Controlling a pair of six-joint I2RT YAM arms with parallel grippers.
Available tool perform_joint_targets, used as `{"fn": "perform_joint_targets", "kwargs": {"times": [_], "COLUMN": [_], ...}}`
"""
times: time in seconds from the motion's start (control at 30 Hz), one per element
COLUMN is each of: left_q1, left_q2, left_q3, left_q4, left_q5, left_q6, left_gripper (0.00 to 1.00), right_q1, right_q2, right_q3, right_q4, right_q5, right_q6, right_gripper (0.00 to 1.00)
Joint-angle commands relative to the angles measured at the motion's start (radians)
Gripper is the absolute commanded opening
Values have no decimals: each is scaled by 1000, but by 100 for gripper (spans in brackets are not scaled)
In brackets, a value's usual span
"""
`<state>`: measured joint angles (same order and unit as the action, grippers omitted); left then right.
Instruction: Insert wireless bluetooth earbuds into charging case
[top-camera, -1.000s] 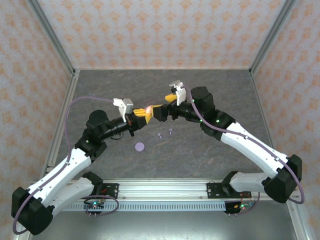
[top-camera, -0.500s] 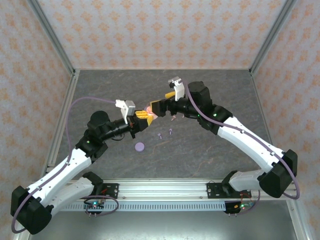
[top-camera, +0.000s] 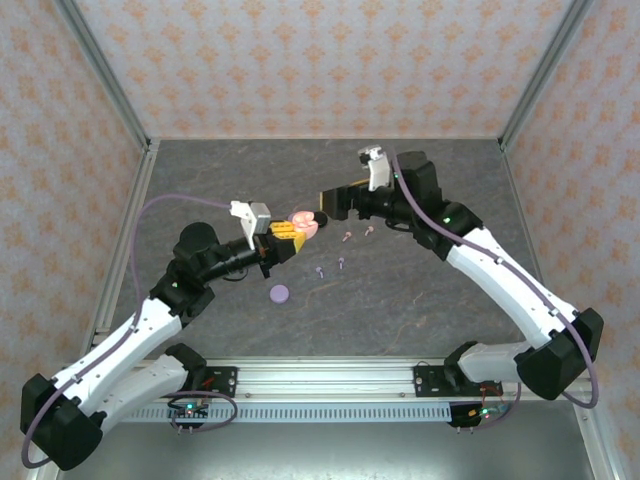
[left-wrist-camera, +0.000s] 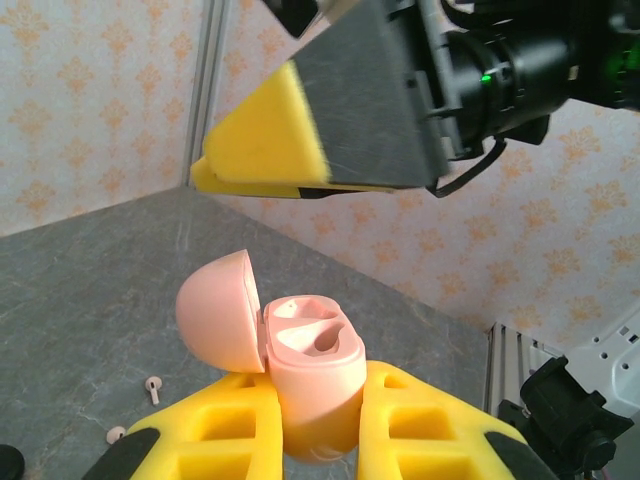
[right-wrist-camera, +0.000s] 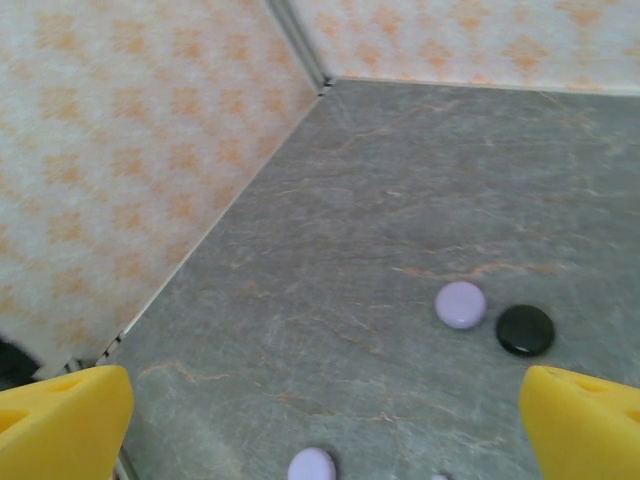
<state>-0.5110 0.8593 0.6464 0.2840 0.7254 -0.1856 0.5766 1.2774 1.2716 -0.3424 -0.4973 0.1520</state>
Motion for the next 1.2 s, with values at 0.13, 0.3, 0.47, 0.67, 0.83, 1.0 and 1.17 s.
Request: {"fn": "perform_joint_targets", "kwargs": {"times": [0.13, 0.3, 0.47, 0.67, 0.83, 1.0, 1.17], "left_q1": [-12, -14, -16, -18, -19, -21, -20], "left_q2": [-45, -49, -50, -50, -51, -49, -51], "left_q3": [-8, -12, -13, -18, -18, -19, -14], "left_q4": [-3, -7, -9, -12, -12, -9, -14], "left_q5": [0, 0, -3, -8, -7, -9, -7], "left_q6": [45, 49, 52, 59, 60, 59, 60], "left_gripper": [0, 0, 0, 0, 0, 0, 0], "right_q1": [-71, -75, -75, -75, -75, -75, -75], "right_q2": [98, 277, 399, 539, 605, 650, 691], "right_q3": [-40, 28, 18, 34, 45, 70, 92], "right_q4": [-126, -215, -158, -99, -72, -67, -78], "right_q5": [138, 144, 211, 200, 208, 202, 205], "right_q6": [57, 94, 155, 210, 234, 239, 235], "right_gripper": [100, 81, 71, 65, 58, 53, 47]}}
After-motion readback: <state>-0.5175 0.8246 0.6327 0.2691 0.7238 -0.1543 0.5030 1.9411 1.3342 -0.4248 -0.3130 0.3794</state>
